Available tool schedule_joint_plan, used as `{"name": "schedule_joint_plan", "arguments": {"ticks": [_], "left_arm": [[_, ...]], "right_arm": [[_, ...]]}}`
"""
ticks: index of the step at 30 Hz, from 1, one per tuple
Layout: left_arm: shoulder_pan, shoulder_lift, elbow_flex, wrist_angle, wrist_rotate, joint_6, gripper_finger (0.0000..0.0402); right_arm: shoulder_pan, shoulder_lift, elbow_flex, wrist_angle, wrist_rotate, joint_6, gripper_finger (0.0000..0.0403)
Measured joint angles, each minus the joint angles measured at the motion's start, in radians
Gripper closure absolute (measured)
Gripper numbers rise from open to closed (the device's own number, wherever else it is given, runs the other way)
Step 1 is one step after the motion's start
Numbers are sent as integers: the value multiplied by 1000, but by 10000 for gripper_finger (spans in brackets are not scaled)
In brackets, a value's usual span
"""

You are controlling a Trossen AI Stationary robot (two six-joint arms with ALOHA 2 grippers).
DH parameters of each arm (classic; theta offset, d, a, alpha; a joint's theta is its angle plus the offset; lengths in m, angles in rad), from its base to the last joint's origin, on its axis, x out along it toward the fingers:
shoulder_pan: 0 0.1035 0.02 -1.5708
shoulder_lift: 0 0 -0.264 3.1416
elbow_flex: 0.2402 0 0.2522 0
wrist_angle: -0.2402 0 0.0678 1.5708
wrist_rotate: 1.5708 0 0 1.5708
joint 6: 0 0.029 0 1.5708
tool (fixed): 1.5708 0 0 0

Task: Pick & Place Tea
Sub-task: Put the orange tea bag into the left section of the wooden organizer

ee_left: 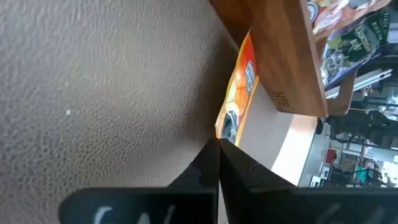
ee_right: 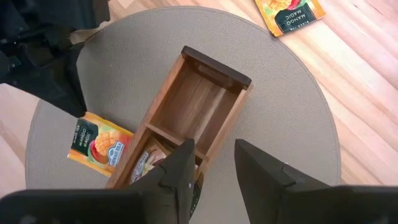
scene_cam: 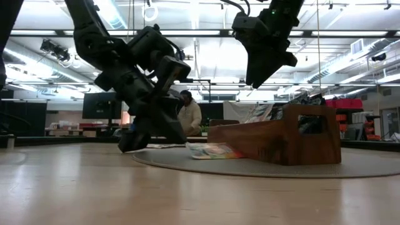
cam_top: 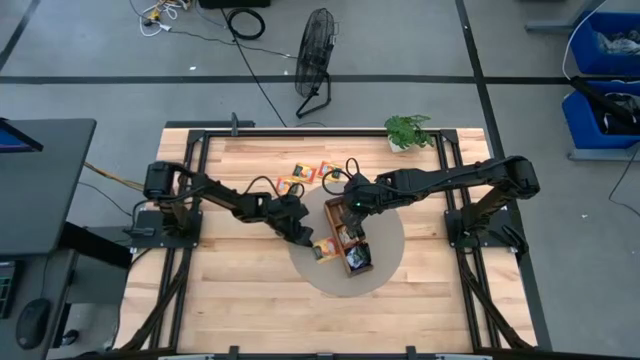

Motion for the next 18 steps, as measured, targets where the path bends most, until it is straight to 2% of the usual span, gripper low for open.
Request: {"name": "schedule_joint_plan", "arguments": {"ticks": [6,12,15,18], "left_arm": [[6,0,-3,36,36,46,399],[6,-41,-4,27,77,119,400],[6,-74,-3,-10,89,142,400],[6,-100,-3,-16,101,187,401]], "right_arm": [[0,0,0,1,-33,-28,282],[0,0,0,92,-237,-272,282],[-11,0,0,129,-279,-318,282],[-32,0,0,196,-379,-387,282]]}}
